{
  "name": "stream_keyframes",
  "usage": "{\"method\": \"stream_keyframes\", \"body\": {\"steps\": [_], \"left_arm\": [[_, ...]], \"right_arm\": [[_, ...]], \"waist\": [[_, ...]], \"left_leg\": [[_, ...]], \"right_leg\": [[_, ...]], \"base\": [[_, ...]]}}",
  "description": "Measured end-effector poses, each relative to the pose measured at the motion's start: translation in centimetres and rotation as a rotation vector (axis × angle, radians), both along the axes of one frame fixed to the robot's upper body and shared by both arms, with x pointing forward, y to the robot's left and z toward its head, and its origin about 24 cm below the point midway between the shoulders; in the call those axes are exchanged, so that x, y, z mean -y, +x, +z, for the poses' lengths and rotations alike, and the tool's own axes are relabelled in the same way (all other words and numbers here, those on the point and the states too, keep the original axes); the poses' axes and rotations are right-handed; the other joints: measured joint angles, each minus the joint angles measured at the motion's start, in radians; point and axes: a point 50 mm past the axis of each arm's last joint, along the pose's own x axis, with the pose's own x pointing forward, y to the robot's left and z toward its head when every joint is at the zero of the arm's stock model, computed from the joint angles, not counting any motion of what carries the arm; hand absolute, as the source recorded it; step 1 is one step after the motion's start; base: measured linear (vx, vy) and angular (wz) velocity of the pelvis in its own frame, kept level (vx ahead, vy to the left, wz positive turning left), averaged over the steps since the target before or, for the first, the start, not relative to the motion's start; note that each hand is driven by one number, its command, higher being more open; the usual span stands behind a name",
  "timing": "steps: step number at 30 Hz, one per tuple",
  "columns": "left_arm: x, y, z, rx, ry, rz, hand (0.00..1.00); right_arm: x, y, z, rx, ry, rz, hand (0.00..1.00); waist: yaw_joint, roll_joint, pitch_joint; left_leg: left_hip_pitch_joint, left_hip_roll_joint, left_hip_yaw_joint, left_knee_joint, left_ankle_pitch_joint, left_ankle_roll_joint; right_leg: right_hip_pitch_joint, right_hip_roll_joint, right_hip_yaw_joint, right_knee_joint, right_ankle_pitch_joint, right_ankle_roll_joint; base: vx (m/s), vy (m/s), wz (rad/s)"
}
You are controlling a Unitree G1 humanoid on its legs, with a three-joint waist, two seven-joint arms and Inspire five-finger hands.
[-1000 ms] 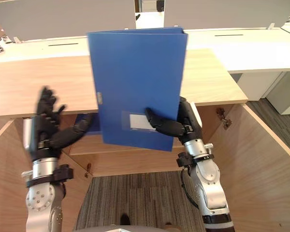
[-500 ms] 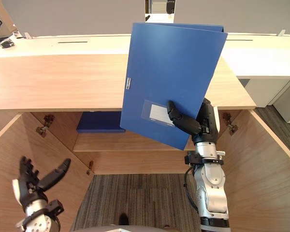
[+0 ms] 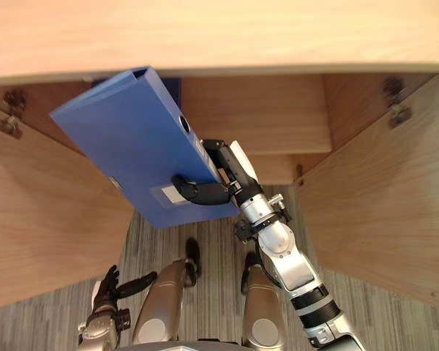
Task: Walk over to the cabinet, pick up the folder, carry it to the office cabinet, place the folder inside the office cabinet, then close the office cabinet door
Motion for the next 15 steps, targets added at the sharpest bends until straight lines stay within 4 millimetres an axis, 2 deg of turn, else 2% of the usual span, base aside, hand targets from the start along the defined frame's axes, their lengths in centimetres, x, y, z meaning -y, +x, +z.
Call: {"method": "stream_keyframes", "body": {"steps": [2,5,6,9,12,14,15], "left_arm": [[0.1,1.2,0.6,0.035,0.009,-0.007,1.00],[0.2,2.7,1.8,0.103,0.014,0.000,1.00],[0.2,3.7,2.7,0.150,0.019,0.002,1.00],[0.5,5.3,4.6,0.243,0.031,-0.008,1.00],[1.1,6.1,5.5,0.293,0.012,-0.014,1.00],[1.5,6.4,6.0,0.331,-0.010,-0.001,1.00],[1.6,6.5,6.1,0.336,-0.012,0.002,1.00]], "right_arm": [[0.2,0.7,0.0,-0.022,0.032,-0.045,0.00],[0.3,1.5,1.3,-0.002,0.136,-0.088,0.00],[0.3,2.1,2.5,0.018,0.222,-0.105,0.00],[1.1,3.6,6.6,0.105,0.472,-0.157,0.00],[2.5,4.5,10.0,0.179,0.658,-0.200,0.00],[3.6,5.5,13.4,0.251,0.839,-0.229,0.00],[3.8,5.7,14.0,0.261,0.882,-0.235,0.00]], "waist": [[0.001,0.002,0.006],[0.011,0.006,0.019],[0.017,0.007,0.038],[0.028,0.009,0.041],[0.049,0.012,0.043],[0.060,0.013,0.044],[0.063,0.013,0.044]], "left_leg": [[-0.090,0.010,-0.005,0.081,-0.028,0.003],[-0.193,0.029,-0.011,0.184,-0.050,0.018],[-0.228,0.037,-0.015,0.228,-0.064,0.019],[-0.336,0.037,-0.039,0.301,-0.079,0.013],[-0.396,0.030,-0.054,0.339,-0.082,0.011],[-0.448,0.028,-0.065,0.365,-0.081,0.010],[-0.457,0.028,-0.066,0.372,-0.081,0.010]], "right_leg": [[-0.088,-0.004,0.000,0.085,-0.032,0.000],[-0.185,-0.009,-0.013,0.186,-0.057,-0.002],[-0.221,-0.021,-0.038,0.236,-0.070,-0.008],[-0.320,-0.043,-0.059,0.328,-0.109,-0.020],[-0.375,-0.054,-0.068,0.380,-0.129,-0.026],[-0.421,-0.063,-0.079,0.416,-0.140,-0.032],[-0.430,-0.064,-0.079,0.424,-0.143,-0.031]], "base": [[-0.07,-0.003,0.01],[-0.02,-0.022,-0.06],[-0.07,-0.047,-0.04],[-0.10,-0.069,0.15],[-0.09,-0.072,0.20],[-0.07,-0.063,0.16],[-0.05,-0.051,0.10]]}}
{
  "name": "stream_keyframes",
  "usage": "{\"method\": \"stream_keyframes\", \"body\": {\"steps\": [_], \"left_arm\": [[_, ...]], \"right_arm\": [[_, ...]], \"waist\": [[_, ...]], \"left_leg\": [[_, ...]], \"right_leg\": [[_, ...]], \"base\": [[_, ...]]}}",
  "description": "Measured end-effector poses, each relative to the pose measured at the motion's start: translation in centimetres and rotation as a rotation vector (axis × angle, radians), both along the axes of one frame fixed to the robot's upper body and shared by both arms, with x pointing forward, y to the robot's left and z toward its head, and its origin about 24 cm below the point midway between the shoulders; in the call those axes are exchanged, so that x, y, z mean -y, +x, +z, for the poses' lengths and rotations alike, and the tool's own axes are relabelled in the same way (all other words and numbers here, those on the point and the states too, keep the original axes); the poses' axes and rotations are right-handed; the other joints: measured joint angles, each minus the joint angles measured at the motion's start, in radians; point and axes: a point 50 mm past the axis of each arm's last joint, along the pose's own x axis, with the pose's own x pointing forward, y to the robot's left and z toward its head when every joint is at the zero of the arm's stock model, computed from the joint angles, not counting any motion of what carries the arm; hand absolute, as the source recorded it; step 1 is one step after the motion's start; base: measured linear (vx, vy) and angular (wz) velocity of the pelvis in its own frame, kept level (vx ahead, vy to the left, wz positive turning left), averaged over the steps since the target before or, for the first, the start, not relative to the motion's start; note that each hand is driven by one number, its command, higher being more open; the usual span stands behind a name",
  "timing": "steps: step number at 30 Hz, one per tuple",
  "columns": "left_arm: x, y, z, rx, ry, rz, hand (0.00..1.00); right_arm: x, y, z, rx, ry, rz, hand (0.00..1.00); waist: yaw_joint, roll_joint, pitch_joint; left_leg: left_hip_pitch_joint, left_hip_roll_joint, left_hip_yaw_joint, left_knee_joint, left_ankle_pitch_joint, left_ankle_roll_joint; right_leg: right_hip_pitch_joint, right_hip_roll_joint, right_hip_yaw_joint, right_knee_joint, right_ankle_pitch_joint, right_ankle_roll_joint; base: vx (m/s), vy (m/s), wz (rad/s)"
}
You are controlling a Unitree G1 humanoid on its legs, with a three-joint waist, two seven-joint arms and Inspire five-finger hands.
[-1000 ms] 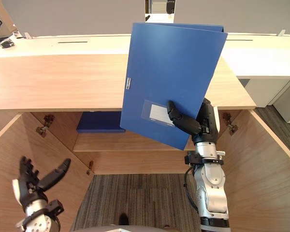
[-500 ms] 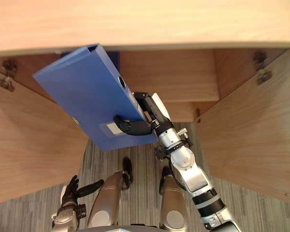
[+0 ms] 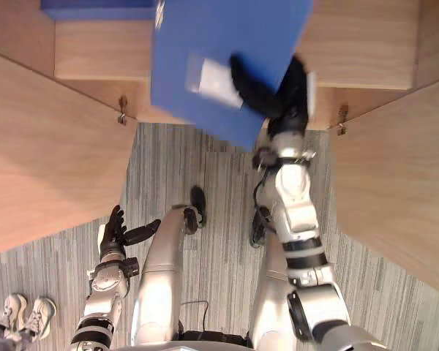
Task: Walk over to the cabinet, pick up the folder, carry it to the office cabinet, place the folder inside the office cabinet, then close the office cabinet door
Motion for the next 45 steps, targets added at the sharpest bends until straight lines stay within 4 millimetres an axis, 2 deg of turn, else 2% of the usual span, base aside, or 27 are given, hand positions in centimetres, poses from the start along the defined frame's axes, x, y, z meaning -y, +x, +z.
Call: {"method": "stream_keyframes", "body": {"steps": [2,5,7,8,11,15,21,25,28,31,35,37,41,42,45], "left_arm": [[0.2,0.4,0.4,0.021,-0.017,0.009,1.00],[0.6,1.2,0.9,0.049,-0.042,0.020,1.00],[0.8,1.7,1.3,0.063,-0.042,0.025,1.00],[0.9,2.0,1.5,0.072,-0.044,0.023,1.00],[1.3,2.6,2.0,0.095,-0.061,0.025,1.00],[2.9,3.6,2.9,0.136,-0.084,0.009,1.00],[3.7,3.8,2.9,0.138,-0.096,-0.021,1.00],[3.7,3.7,2.6,0.126,-0.095,-0.019,1.00],[3.6,3.7,2.6,0.121,-0.091,-0.025,1.00],[3.4,3.6,2.4,0.110,-0.078,-0.043,1.00],[3.3,3.3,2.1,0.098,-0.062,-0.070,1.00],[3.3,3.2,2.1,0.097,-0.051,-0.090,1.00],[3.2,3.0,1.9,0.091,-0.044,-0.092,1.00],[3.1,2.9,1.9,0.089,-0.043,-0.091,1.00],[3.0,2.4,1.4,0.077,-0.036,-0.094,1.00]], "right_arm": [[0.8,0.7,2.1,0.030,0.195,-0.019,0.00],[1.6,1.4,2.9,0.016,0.408,-0.020,0.00],[1.8,2.1,2.8,-0.025,0.491,-0.022,0.00],[1.9,2.5,2.6,-0.047,0.523,-0.025,1.00],[1.7,2.9,2.7,-0.068,0.636,0.011,1.00],[1.5,3.5,4.1,-0.065,0.820,0.087,1.00],[1.4,4.2,3.9,-0.103,0.803,0.103,1.00],[0.9,4.5,4.8,-0.087,0.699,0.143,1.00],[0.4,4.6,6.0,-0.066,0.577,0.177,1.00],[-0.2,4.6,6.5,-0.061,0.432,0.189,1.00],[-0.1,4.3,7.0,-0.035,0.111,0.113,1.00],[0.8,4.0,6.9,-0.013,-0.088,0.009,1.00],[3.4,4.0,5.4,-0.067,-0.399,-0.187,1.00],[3.8,4.0,5.1,-0.081,-0.454,-0.217,0.00],[5.5,4.4,3.5,-0.167,-0.690,-0.335,0.00]], "waist": [[0.010,0.000,0.000],[0.020,0.000,0.000],[0.022,0.001,0.000],[0.023,0.001,0.000],[0.024,0.001,0.000],[0.024,0.001,-0.001],[0.016,0.002,-0.003],[0.014,0.002,-0.003],[0.014,0.002,-0.003],[0.004,0.001,-0.004],[-0.008,-0.001,-0.004],[-0.009,-0.001,-0.005],[-0.011,-0.002,-0.005],[-0.012,-0.002,-0.005],[-0.019,-0.003,-0.006]], "left_leg": [[-0.028,-0.001,-0.004,0.016,0.000,0.000],[-0.053,-0.001,-0.012,0.024,0.000,0.000],[-0.062,-0.002,-0.014,0.027,0.000,0.000],[-0.065,-0.003,-0.014,0.027,0.000,0.000],[-0.068,-0.005,-0.015,0.026,0.001,0.000],[-0.067,-0.016,-0.022,0.006,0.015,-0.003],[-0.056,-0.019,-0.030,-0.009,0.025,-0.011],[-0.048,-0.013,-0.030,-0.038,0.041,-0.018],[-0.043,-0.007,-0.030,-0.039,0.046,-0.012],[-0.028,-0.005,-0.030,-0.045,0.047,-0.012],[-0.010,-0.005,-0.021,-0.066,0.049,-0.010],[-0.007,-0.004,-0.017,-0.071,0.050,-0.008],[0.007,-0.005,-0.016,-0.085,0.050,-0.007],[0.010,-0.005,-0.016,-0.088,0.051,-0.007],[0.031,-0.007,-0.002,-0.111,0.053,-0.002]], "right_leg": [[-0.026,-0.003,-0.001,0.020,-0.005,0.000],[-0.044,-0.003,-0.007,0.025,-0.006,-0.001],[-0.050,-0.004,-0.009,0.026,-0.006,-0.001],[-0.053,-0.005,-0.009,0.027,-0.006,-0.001],[-0.055,-0.007,-0.010,0.026,-0.006,-0.001],[-0.051,-0.017,-0.021,0.019,-0.006,-0.002],[-0.038,-0.018,-0.031,0.009,-0.004,-0.006],[-0.035,-0.011,-0.037,-0.015,0.014,-0.015],[-0.030,-0.006,-0.038,-0.018,0.016,-0.017],[-0.014,-0.003,-0.040,-0.029,0.017,-0.016],[0.002,-0.001,-0.038,-0.054,0.025,-0.012],[0.006,-0.001,-0.037,-0.062,0.026,-0.010],[0.026,-0.001,-0.044,-0.081,0.028,-0.007],[0.028,-0.001,-0.045,-0.085,0.029,-0.007],[0.044,-0.005,-0.041,-0.103,0.036,-0.007]], "base": [[-0.04,-0.048,0.05],[-0.03,-0.043,0.03],[-0.02,-0.040,0.02],[-0.02,-0.043,0.02],[-0.02,-0.055,0.03],[-0.03,-0.064,0.09],[-0.04,-0.053,0.04],[-0.05,-0.042,-0.03],[-0.02,-0.037,-0.04],[0.00,-0.012,-0.01],[0.00,-0.002,-0.01],[0.00,0.000,0.00],[0.00,-0.007,0.02],[0.00,0.000,0.00],[0.00,0.000,0.00]]}}
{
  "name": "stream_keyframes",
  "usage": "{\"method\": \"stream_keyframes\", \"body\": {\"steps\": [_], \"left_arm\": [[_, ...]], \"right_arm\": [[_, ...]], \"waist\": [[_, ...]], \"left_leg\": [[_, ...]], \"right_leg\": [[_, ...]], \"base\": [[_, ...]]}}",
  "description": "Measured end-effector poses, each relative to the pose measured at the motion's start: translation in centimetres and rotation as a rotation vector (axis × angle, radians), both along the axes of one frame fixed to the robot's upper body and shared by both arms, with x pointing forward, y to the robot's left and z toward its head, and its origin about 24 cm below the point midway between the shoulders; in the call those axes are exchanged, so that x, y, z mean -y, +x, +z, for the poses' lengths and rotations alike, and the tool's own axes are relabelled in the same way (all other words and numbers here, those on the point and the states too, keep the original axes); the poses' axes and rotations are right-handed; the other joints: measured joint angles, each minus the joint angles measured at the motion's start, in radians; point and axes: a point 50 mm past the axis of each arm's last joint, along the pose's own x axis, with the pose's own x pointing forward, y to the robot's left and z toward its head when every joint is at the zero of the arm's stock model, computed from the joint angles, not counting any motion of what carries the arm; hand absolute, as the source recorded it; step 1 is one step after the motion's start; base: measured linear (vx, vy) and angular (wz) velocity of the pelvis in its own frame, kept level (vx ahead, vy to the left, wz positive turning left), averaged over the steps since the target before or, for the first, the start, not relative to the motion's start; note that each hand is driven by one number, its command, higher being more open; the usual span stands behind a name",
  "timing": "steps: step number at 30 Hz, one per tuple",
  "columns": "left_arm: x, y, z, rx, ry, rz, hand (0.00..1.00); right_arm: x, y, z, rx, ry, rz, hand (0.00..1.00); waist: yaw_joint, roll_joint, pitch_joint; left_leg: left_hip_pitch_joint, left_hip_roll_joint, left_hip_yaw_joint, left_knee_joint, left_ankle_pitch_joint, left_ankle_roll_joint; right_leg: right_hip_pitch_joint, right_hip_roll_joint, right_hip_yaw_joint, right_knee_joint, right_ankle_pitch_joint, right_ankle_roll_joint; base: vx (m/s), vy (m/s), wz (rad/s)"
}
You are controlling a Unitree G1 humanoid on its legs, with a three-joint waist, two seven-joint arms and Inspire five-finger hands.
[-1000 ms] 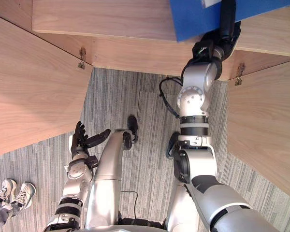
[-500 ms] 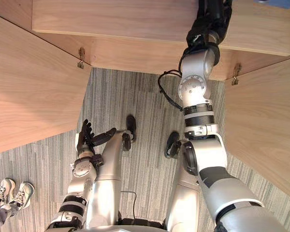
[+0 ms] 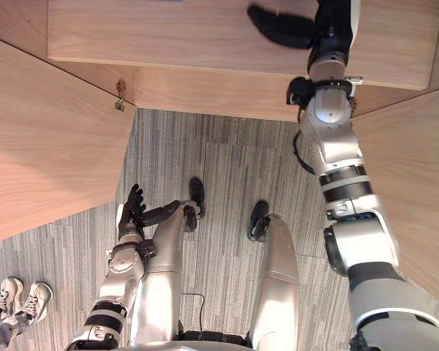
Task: Walk over to the cabinet, pick up the folder, carry it to the office cabinet, place the folder inside the office cabinet, then close the office cabinet door
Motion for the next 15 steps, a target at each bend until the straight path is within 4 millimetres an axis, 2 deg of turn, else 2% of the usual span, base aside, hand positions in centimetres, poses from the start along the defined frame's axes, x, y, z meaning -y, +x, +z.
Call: {"method": "stream_keyframes", "body": {"steps": [2,3,8,11,15], "left_arm": [[-0.1,-0.1,-0.3,-0.011,0.004,-0.002,1.00],[-0.1,-0.2,-0.4,-0.015,0.004,-0.002,1.00],[-0.6,-0.3,-0.7,-0.031,0.019,-0.010,1.00],[-0.7,-0.4,-0.8,-0.037,0.028,-0.022,1.00],[-0.6,-0.3,-0.8,-0.032,0.032,-0.032,1.00]], "right_arm": [[0.9,0.3,-1.0,-0.057,-0.151,-0.077,0.00],[1.2,0.3,-0.8,-0.057,-0.211,-0.105,0.00],[2.0,0.4,-1.4,-0.104,-0.316,-0.145,0.00],[1.4,0.7,-2.2,-0.147,-0.372,-0.111,0.00],[0.8,0.8,-3.6,-0.185,-0.402,-0.090,0.00]], "waist": [[-0.006,-0.002,-0.001],[-0.007,-0.004,-0.002],[-0.006,-0.029,-0.015],[-0.005,-0.041,-0.022],[0.001,-0.044,-0.024]], "left_leg": [[0.015,0.000,0.009,-0.014,0.000,0.000],[0.019,0.001,0.009,-0.018,0.000,0.000],[0.029,0.008,0.017,-0.029,-0.001,0.001],[0.036,0.014,0.029,-0.031,-0.005,0.007],[0.036,0.017,0.038,-0.030,-0.008,0.012]], "right_leg": [[0.016,0.000,-0.001,-0.017,0.003,0.002],[0.021,0.000,-0.002,-0.022,0.003,0.002],[0.037,-0.001,-0.015,-0.040,0.004,0.002],[0.041,-0.001,-0.014,-0.045,0.004,0.002],[0.042,-0.001,-0.012,-0.049,0.004,0.002]], "base": [[0.00,0.000,0.00],[0.00,0.000,0.00],[0.01,-0.015,0.01],[0.01,-0.033,-0.03],[-0.01,-0.016,-0.01]]}}
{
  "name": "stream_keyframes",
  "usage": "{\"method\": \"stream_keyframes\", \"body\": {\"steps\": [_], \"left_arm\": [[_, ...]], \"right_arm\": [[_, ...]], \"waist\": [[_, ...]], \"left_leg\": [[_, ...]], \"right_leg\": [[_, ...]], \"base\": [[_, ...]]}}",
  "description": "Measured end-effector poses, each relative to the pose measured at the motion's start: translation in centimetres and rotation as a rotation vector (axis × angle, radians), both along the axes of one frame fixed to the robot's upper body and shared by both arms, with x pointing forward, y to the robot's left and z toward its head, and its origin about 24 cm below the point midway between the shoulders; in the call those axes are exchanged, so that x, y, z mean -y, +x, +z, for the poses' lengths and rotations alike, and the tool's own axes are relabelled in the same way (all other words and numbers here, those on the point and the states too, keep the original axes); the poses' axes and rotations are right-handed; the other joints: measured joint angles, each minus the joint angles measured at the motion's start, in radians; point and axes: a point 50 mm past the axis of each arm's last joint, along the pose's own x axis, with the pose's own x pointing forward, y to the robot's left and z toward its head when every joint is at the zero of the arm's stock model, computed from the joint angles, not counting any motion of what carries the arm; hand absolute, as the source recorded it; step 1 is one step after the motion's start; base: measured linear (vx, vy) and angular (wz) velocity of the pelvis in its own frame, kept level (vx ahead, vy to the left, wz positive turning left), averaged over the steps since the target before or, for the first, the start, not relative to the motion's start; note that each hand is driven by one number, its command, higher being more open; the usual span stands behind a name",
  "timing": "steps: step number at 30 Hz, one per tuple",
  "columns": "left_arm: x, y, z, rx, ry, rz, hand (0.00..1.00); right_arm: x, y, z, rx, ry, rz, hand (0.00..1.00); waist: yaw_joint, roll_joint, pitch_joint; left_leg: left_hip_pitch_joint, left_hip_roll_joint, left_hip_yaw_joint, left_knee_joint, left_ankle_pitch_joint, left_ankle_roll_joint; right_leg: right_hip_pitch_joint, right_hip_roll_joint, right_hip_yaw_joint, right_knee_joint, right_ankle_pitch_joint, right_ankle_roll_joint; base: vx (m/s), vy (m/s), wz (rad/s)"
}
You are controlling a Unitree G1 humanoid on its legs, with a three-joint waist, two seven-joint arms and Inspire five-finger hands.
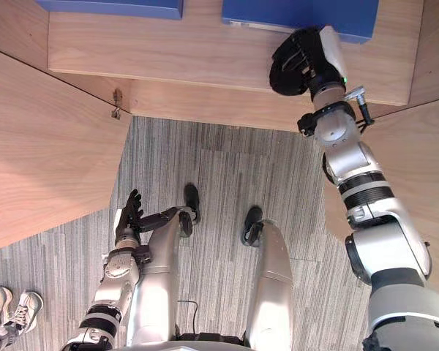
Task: Walk over to the cabinet, pick up the folder, carry it to the office cabinet, place the folder inside the office cabinet, then close the office cabinet door
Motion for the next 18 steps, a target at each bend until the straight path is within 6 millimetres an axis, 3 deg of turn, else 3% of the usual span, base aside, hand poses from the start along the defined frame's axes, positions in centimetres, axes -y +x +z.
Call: {"method": "stream_keyframes", "body": {"steps": [6,11,18], "left_arm": [[0.0,0.0,0.0,0.001,-0.001,0.006,1.00],[-0.1,0.3,0.4,0.022,-0.006,0.040,1.00],[0.2,0.3,0.5,0.036,-0.020,0.079,1.00]], "right_arm": [[-2.2,0.4,-0.2,0.032,0.007,0.001,0.00],[-5.5,1.1,2.6,0.114,-0.002,-0.005,0.00],[-6.8,1.3,6.9,0.222,0.038,-0.034,0.00]], "waist": [[0.000,0.000,0.000],[0.001,0.001,0.000],[0.009,0.001,-0.001]], "left_leg": [[-0.003,0.002,0.004,-0.002,0.000,0.000],[-0.033,0.003,0.003,-0.002,0.001,0.001],[-0.042,-0.019,-0.004,-0.022,0.011,0.007]], "right_leg": [[-0.005,0.000,0.001,-0.002,0.000,0.000],[-0.034,0.002,-0.001,-0.002,0.002,0.000],[-0.037,-0.018,-0.017,-0.009,0.002,0.000]], "base": [[-0.02,-0.043,-0.01],[-0.01,-0.042,-0.01],[0.00,-0.029,0.09]]}}
